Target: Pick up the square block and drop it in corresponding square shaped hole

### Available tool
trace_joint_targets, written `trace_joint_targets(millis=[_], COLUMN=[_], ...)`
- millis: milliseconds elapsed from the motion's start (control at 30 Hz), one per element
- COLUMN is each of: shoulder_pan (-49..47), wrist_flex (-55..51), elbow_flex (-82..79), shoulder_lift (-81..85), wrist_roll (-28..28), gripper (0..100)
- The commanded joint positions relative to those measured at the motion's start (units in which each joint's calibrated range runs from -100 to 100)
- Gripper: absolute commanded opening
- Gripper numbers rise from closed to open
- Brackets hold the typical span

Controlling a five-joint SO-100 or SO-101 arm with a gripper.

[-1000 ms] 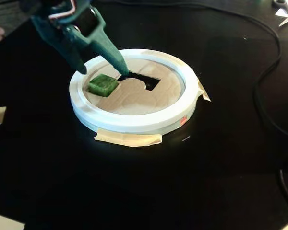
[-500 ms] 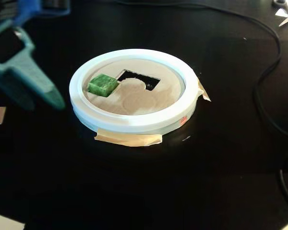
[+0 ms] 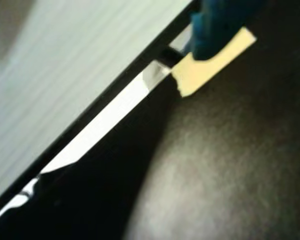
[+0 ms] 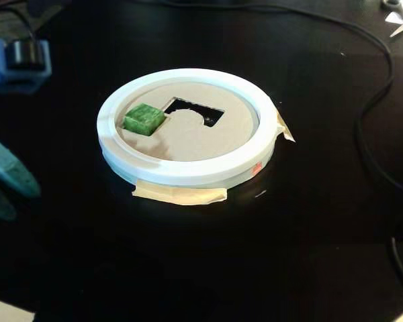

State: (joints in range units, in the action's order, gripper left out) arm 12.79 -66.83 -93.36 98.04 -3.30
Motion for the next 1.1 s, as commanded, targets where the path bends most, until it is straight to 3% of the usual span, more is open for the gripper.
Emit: trace_joint_targets(millis=[0,1067], shoulder_pan=[0.82,1.07], wrist_flex=[1.95,2.15], elbow_flex=[-2.17,-5.18], shoulder_lift=[1.96,1.96], wrist_roll=[0.39,0.29], gripper=[84,83])
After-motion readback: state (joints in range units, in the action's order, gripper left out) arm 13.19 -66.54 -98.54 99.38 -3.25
